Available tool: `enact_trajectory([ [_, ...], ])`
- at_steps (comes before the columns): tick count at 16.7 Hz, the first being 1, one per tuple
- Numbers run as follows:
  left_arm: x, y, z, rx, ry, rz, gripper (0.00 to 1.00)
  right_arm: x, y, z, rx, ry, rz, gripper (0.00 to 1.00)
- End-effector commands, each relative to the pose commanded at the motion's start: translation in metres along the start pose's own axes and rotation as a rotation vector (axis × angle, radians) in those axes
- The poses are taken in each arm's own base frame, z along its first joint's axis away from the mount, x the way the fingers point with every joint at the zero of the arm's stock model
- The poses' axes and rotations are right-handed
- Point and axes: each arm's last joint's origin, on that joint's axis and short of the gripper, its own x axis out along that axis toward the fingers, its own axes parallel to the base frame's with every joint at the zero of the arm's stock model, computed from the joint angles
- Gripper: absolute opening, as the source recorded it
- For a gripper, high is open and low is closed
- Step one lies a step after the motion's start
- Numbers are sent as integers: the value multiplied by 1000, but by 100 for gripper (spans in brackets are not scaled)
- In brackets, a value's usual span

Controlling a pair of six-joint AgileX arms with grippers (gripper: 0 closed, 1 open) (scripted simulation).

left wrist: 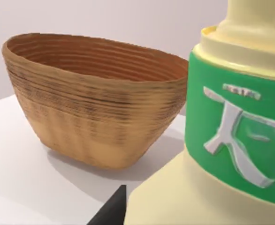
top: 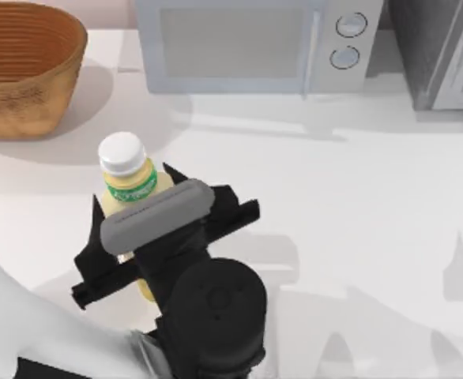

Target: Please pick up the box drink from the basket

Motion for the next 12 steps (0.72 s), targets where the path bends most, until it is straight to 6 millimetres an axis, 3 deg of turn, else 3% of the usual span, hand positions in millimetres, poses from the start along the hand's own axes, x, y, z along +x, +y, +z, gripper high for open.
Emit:
enact_trajectory([
  [7,21,17,-17,15,1,63,0,0,0,0,0,0,0,100],
  [11,22,18,-18,21,1,67,0,0,0,0,0,0,0,100],
  [12,22,18,-18,21,1,67,8,0,0,0,0,0,0,100],
])
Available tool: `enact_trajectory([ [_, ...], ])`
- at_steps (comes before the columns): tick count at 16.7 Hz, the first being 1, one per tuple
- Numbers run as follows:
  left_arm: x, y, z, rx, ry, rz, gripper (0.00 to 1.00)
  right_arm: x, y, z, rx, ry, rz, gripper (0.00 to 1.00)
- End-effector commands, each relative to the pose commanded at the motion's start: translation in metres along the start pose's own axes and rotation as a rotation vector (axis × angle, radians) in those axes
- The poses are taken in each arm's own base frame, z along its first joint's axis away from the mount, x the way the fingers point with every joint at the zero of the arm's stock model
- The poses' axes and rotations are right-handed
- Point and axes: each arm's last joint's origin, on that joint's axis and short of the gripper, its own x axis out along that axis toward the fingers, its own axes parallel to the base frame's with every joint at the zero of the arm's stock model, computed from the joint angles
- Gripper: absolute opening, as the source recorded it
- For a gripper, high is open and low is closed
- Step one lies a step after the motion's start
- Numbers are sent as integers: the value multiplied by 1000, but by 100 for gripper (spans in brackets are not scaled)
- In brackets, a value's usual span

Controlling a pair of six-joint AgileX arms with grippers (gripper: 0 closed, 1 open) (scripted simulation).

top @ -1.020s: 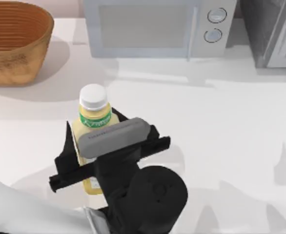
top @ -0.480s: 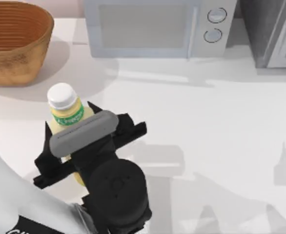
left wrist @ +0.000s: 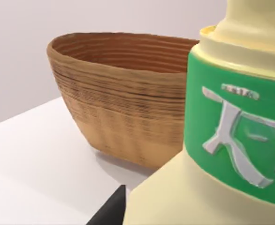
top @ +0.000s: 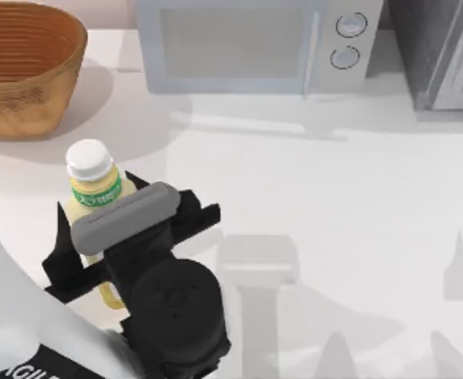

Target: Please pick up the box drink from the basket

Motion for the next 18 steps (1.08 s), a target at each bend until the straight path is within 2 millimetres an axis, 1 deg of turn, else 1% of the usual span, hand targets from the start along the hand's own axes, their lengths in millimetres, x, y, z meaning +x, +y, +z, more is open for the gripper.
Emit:
enact_trajectory([
  [12,0,0,0,0,0,0,98,0,0,0,0,0,0,100],
  [13,0,0,0,0,0,0,100,0,0,0,0,0,0,100],
  [18,0,0,0,0,0,0,100,0,0,0,0,0,0,100],
])
